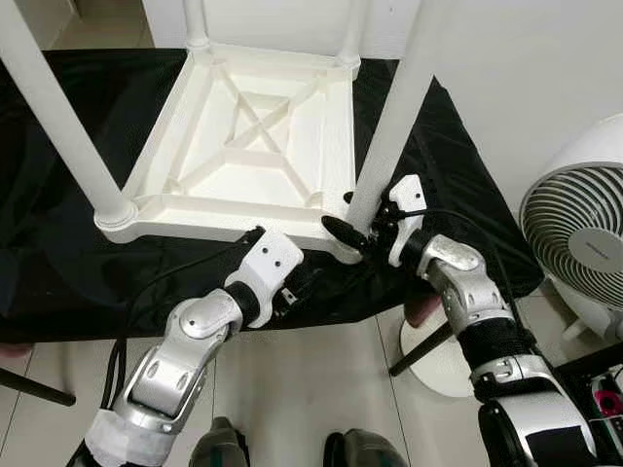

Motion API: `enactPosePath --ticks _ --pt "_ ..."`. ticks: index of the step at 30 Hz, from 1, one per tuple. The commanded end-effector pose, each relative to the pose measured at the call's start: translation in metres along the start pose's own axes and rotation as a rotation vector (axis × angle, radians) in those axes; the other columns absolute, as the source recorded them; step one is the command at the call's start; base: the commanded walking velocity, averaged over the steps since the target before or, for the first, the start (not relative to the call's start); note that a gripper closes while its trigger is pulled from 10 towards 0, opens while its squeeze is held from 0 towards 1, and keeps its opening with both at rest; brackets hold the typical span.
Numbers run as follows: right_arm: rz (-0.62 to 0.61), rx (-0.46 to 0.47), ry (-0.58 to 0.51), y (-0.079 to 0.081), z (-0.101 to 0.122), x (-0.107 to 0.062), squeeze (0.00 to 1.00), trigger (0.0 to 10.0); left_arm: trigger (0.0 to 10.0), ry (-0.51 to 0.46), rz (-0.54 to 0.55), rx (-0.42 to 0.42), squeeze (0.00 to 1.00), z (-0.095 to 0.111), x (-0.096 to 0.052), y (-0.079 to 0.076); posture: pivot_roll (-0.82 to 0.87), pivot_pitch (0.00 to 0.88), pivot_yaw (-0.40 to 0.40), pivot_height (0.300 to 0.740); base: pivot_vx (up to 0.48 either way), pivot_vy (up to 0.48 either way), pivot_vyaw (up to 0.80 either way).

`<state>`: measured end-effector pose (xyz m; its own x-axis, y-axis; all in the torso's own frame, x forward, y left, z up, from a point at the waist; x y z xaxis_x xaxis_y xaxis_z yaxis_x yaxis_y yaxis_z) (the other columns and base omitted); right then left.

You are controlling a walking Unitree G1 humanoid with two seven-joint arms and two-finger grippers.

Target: Building children table

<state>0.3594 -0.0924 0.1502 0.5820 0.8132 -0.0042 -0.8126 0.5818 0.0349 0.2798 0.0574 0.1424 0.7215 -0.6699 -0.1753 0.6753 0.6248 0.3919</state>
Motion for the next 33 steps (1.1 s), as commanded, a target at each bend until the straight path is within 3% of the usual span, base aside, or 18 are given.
enactPosePath --ticks 1,6,9,12,14,15,17,18,20,24,29,30,31,32,33 --pt "0.026 0.034 0.063 0.004 -0.021 -0.007 0.0 0.0 10.0 0.008 0.088 0.016 0.0 0.0 -0.002 0.007 0.03 0.055 -0.037 0.74 0.0 0.0 0.0" --pt "-0.018 0.029 0.071 0.0 -0.027 -0.012 0.0 0.0 10.0 0.008 0.104 0.019 0.0 0.0 -0.003 0.009 0.03 0.058 -0.041 0.74 0.0 0.0 0.0" --pt "-0.231 0.071 -0.001 -0.01 -0.028 -0.014 0.0 0.0 10.0 0.008 0.113 0.024 0.0 0.0 -0.003 0.011 0.02 0.062 -0.041 0.74 0.0 0.0 0.0" --pt "-0.269 0.073 -0.011 -0.012 -0.027 -0.014 0.0 0.0 10.0 0.007 0.113 0.028 0.0 0.0 -0.003 0.011 0.02 0.062 -0.041 0.74 0.0 0.0 0.0" --pt "-0.392 0.134 -0.051 -0.016 -0.027 -0.015 0.0 0.0 10.0 0.005 0.111 0.03 0.0 0.0 -0.002 0.011 0.01 0.062 -0.037 0.74 0.0 0.0 0.0" --pt "-0.392 0.134 -0.051 -0.016 -0.027 -0.015 0.0 0.0 10.0 0.005 0.111 0.03 0.0 0.0 -0.002 0.011 0.01 0.062 -0.037 0.74 0.0 0.0 0.0" --pt "-0.589 0.154 -0.079 -0.017 -0.029 -0.021 0.0 0.0 10.0 -0.001 0.111 0.033 0.0 0.001 0.0 0.012 0.01 0.06 -0.029 0.74 0.0 0.0 0.0" --pt "-0.589 0.154 -0.079 -0.017 -0.029 -0.021 0.0 0.0 10.0 -0.001 0.111 0.033 0.0 0.001 0.0 0.012 0.01 0.06 -0.029 0.74 0.0 0.0 0.0" --pt "-0.761 0.154 -0.092 -0.016 -0.032 -0.03 0.0 0.0 10.0 -0.008 0.114 0.032 0.0 0.003 0.002 0.013 0.0 0.059 -0.03 0.74 0.0 0.0 0.0" --pt "-0.872 0.146 -0.111 -0.016 -0.031 -0.034 0.0 0.0 10.0 -0.009 0.11 0.035 0.0 0.003 0.003 0.012 0.0 0.061 -0.023 0.74 0.0 0.0 0.0" --pt "-0.853 0.178 -0.191 -0.009 -0.02 -0.027 0.0 0.0 10.0 -0.011 0.11 0.026 0.0 0.002 0.004 0.012 -0.01 0.064 -0.022 0.74 0.0 0.0 0.0" --pt "-0.832 0.18 -0.195 -0.008 -0.018 -0.026 0.0 6.8 10.0 -0.011 0.11 0.028 0.0 0.002 0.004 0.011 -0.01 0.067 -0.022 0.74 0.0 0.0 0.0" --pt "-0.832 0.18 -0.195 -0.008 -0.018 -0.026 0.0 6.8 10.0 -0.011 0.11 0.028 0.0 0.002 0.004 0.011 -0.01 0.067 -0.022 0.74 0.0 0.0 0.0" --pt "-0.798 0.175 -0.195 -0.005 -0.016 -0.024 0.0 10.0 10.0 -0.012 0.106 0.032 0.0 0.002 0.005 0.01 -0.01 0.073 -0.022 0.74 0.0 0.0 0.0" --pt "-0.78 0.17 -0.203 -0.005 -0.015 -0.026 1.0 10.0 10.0 -0.012 0.105 0.034 0.0 0.002 0.004 0.01 -0.01 0.075 -0.022 0.74 0.0 0.0 0.0"
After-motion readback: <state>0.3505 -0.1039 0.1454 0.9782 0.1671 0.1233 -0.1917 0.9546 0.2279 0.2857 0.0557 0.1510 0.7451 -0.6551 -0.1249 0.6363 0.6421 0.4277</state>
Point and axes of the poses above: a point about 5 cm out from each wrist's last joint towards the gripper, its own x axis pointing out of the wrist towards the gripper, its own z axis along the axis of the wrist's last joint, y = z × x, the point moved 4 cm from there along x, pointing out of the wrist towards the gripper, and after that the axes turned 10 degrees about x, right-handed, at the moved point
